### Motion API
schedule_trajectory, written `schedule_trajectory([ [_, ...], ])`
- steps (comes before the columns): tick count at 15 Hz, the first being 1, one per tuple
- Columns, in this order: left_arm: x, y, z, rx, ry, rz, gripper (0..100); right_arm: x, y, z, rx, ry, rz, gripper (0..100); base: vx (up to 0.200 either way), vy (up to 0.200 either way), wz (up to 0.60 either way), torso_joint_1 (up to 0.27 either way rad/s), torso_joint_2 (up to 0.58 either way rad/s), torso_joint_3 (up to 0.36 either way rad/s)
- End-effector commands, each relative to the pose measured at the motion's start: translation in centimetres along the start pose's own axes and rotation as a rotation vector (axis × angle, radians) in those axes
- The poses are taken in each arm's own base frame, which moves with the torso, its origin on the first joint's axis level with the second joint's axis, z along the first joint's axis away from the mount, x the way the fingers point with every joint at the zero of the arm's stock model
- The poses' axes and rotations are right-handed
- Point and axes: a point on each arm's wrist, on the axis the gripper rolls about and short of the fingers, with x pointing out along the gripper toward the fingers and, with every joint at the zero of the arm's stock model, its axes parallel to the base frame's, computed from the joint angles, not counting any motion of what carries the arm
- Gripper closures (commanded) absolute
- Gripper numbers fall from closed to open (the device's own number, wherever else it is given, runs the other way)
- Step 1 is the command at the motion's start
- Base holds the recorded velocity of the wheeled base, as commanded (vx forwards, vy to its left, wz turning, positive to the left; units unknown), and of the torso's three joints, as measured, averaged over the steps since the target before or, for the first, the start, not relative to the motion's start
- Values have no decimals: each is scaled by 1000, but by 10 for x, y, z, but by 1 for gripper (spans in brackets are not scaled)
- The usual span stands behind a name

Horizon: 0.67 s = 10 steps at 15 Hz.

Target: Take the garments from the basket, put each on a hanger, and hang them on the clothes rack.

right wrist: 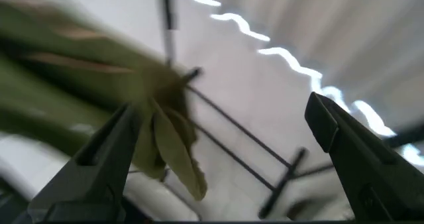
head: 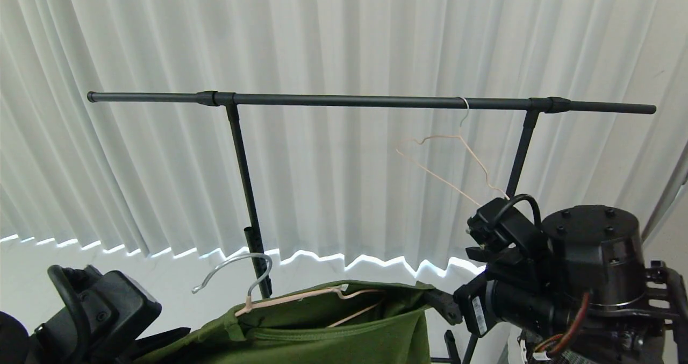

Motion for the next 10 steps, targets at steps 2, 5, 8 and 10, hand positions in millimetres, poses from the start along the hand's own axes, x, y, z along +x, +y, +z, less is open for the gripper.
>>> schedule_trajectory([
  [2, -2, 0, 0, -26, -11, -9, 100, -26, 17, 5, -38, -51, 174, 0, 0, 0, 0, 0, 0, 0],
  [5, -8, -2, 1, -19, -66, -80, 100, -29, 21, 8, -116, -64, 298, 0, 0, 0, 0, 0, 0, 0],
  [8, -14, -10, 4, 15, -120, -163, 100, -31, 29, 8, -265, -82, 470, 0, 0, 0, 0, 0, 0, 0],
  [10, -17, -17, 4, 61, -137, -224, 100, -29, 41, 9, -363, -95, 580, 0, 0, 0, 0, 0, 0, 0],
])
